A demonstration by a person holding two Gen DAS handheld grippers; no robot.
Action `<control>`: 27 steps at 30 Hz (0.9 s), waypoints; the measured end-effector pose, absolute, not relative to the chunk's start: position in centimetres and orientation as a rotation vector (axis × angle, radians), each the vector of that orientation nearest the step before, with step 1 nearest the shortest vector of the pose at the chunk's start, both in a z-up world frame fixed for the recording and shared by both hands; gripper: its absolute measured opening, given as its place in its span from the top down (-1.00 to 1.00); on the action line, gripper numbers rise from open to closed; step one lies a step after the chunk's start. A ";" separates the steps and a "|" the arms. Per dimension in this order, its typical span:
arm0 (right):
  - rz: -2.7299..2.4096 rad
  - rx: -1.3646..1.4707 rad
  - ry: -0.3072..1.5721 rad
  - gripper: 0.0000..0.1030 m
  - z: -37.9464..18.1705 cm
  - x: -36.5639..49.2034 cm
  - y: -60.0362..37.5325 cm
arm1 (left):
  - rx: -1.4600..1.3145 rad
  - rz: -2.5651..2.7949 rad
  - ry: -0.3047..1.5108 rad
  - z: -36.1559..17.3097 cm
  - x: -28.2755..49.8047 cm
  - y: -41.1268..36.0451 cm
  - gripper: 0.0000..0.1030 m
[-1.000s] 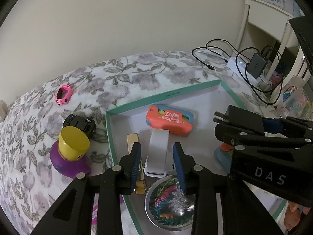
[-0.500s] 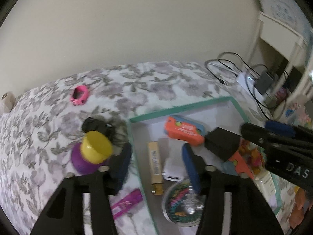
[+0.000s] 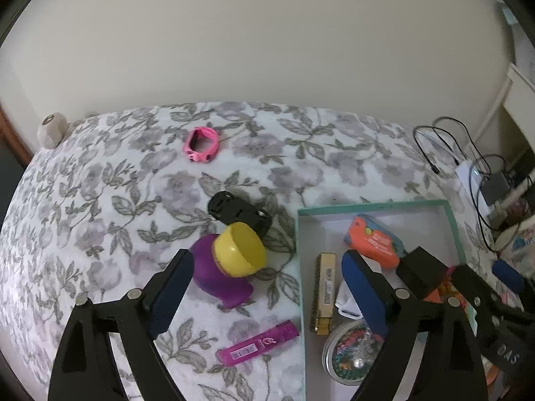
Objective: Organize rigid objects
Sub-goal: 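Move both grippers back toward the purple-and-yellow toy and pink stick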
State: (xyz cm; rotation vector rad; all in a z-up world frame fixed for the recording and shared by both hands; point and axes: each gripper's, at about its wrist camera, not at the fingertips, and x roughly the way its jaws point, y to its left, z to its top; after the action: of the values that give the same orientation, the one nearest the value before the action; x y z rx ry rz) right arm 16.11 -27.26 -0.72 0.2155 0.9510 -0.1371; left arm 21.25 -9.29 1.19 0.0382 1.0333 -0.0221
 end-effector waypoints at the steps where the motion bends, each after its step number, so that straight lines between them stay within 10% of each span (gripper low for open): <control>1: -0.136 0.220 0.950 -0.97 -0.7 16.1 -27.3 | 0.023 -0.004 1.036 1.2 21.3 -9.0 -0.76; 27: -0.057 0.165 0.941 -1.00 -1.1 17.2 -21.5 | -0.177 0.092 1.031 1.4 21.6 2.8 -0.99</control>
State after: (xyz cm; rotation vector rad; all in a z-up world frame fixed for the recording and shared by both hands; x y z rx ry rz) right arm 17.17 -21.47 -1.13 0.1648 0.9407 -0.0569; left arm 21.64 2.82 1.40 -0.1766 1.0309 0.0925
